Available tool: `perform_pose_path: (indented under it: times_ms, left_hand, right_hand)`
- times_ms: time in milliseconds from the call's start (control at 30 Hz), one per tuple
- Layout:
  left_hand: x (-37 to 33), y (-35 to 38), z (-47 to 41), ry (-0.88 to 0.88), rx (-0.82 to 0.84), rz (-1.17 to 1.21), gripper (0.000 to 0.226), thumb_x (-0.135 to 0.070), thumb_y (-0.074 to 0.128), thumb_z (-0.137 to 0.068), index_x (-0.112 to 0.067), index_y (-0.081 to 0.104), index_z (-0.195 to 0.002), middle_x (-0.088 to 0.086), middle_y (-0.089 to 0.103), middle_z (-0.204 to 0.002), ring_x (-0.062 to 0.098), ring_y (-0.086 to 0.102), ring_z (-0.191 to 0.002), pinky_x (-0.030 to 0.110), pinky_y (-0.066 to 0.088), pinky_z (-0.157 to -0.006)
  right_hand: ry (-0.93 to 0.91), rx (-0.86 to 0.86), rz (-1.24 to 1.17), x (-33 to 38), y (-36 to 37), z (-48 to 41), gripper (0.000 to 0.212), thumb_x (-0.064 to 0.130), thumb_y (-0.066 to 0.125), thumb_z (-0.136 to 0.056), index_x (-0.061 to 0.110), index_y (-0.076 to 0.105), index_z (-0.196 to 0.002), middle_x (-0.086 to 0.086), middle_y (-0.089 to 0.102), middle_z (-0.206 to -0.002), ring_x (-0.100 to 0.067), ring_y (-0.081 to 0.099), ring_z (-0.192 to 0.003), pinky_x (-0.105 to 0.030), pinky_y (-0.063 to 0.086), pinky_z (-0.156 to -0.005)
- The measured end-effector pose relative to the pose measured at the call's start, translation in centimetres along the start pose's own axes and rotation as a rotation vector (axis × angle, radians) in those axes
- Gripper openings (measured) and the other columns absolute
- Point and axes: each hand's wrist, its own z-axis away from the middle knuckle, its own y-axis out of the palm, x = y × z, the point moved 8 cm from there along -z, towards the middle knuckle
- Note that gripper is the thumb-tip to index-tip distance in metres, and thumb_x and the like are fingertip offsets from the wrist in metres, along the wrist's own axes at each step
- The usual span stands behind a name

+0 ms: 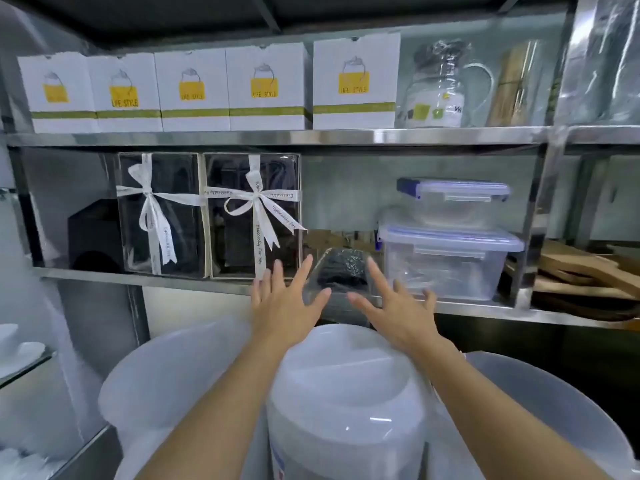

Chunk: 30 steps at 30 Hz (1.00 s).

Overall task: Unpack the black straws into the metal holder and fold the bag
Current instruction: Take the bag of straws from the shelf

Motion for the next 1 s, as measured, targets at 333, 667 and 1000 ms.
perform_pose_path:
  times_ms: [333, 667, 1000]
  left_hand:
    - [1.4, 2.5, -0.3, -0.124, 0.186, 0.663, 0.036, -0.034, 0.059, -0.086, -0.020, 0.059, -0.118, -0.002, 0.062, -0.122, 0.016, 0.055, -0.114, 0.031, 0.040, -0.097]
    - [1.2, -1.4, -0.1, -0.021, 0.012, 0.812, 0.066, 0.007, 0.047, -0.087, -0.025, 0.028, -0.141, 0.003, 0.055, -0.106, 0.022, 0.055, -0.100, 0.036, 0.046, -0.089]
    - [-5.7, -5.5, 1.7, 0.296, -0.055, 0.924, 0.024, -0.012, 0.065, -0.082, -0.030, 0.069, -0.097, -0.026, 0.060, -0.106, 0.014, 0.042, -0.128, 0.033, 0.028, -0.111]
  right_hand:
    - [0.016, 0.263, -0.642, 0.1, 2.2, -0.2, 0.056, 0.056, 0.042, -0.089, 0.025, 0.043, -0.135, 0.001, 0.048, -0.141, -0.018, 0.044, -0.126, -0.035, 0.032, -0.106]
    - [0.042, 0.065, -0.956, 0.5, -3.9, 1.4, 0.053, 0.050, 0.032, -0.093, 0.012, 0.059, -0.119, 0.000, 0.063, -0.108, -0.007, 0.059, -0.090, -0.020, 0.046, -0.070]
    - [-0.106, 0.115, -1.190, -0.7, -9.6, 4.4, 0.060, 0.046, 0.022, -0.096, 0.004, 0.064, -0.107, -0.013, 0.072, -0.100, -0.021, 0.067, -0.077, -0.031, 0.050, -0.066]
